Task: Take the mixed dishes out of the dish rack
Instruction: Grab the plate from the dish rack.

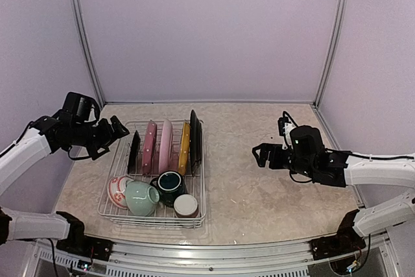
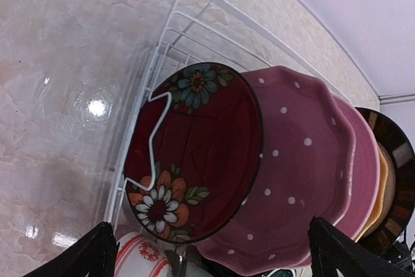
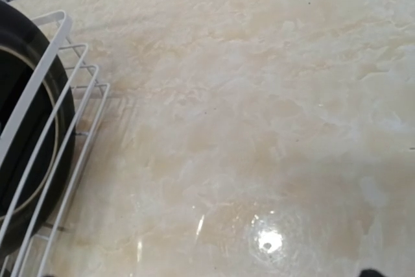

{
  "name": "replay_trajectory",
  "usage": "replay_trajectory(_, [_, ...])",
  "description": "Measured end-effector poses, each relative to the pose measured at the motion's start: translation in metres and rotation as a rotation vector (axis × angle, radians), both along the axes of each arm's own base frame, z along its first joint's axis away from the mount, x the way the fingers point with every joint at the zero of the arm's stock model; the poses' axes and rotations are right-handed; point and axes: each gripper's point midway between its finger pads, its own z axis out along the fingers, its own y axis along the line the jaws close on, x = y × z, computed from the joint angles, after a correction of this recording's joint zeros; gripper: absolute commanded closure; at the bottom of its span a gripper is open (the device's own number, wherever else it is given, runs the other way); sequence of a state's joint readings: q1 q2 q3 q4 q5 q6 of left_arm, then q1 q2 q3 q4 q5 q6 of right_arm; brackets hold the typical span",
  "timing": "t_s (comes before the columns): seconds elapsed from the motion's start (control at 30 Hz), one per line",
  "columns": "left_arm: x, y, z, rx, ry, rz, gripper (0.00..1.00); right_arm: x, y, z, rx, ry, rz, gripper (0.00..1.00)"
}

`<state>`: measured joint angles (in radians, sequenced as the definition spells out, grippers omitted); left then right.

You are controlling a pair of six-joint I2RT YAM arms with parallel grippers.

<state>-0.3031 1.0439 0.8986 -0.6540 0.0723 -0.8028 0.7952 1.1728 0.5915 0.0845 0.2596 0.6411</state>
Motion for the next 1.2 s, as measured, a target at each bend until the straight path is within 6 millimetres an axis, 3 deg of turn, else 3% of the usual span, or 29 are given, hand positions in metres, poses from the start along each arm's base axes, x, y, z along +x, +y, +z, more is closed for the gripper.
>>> replay_trajectory(0.3, [0.000,-0.056,0.083,0.013,-0.147,-0.154,0.01,0.002,0.002,0.008,-0.030,-0.013,0.015,0.01])
replay_trajectory(0.53, [-0.016,-0.114,0.111,0.026,-0.187,-0.278,0.01,0.001,0.004,0.007,-0.038,-0.014,0.032,0.01])
replay_trajectory(0.67, [-0.027,-0.153,0.111,0.031,-0.175,-0.340,0.02,0.000,0.004,0.007,-0.036,-0.012,0.036,0.01])
replay_trajectory(0.83, [-0.030,-0.192,0.096,0.053,-0.133,-0.365,0.10,0.001,0.004,0.005,-0.037,-0.008,0.036,0.01])
replay_trajectory(1.03, [-0.020,-0.211,0.077,0.077,-0.097,-0.353,0.16,0.000,0.005,0.005,-0.037,-0.005,0.038,0.01])
replay_trajectory(1.2, [-0.011,-0.225,0.075,0.078,-0.097,-0.346,0.20,0.000,0.005,0.005,-0.036,-0.005,0.038,0.01])
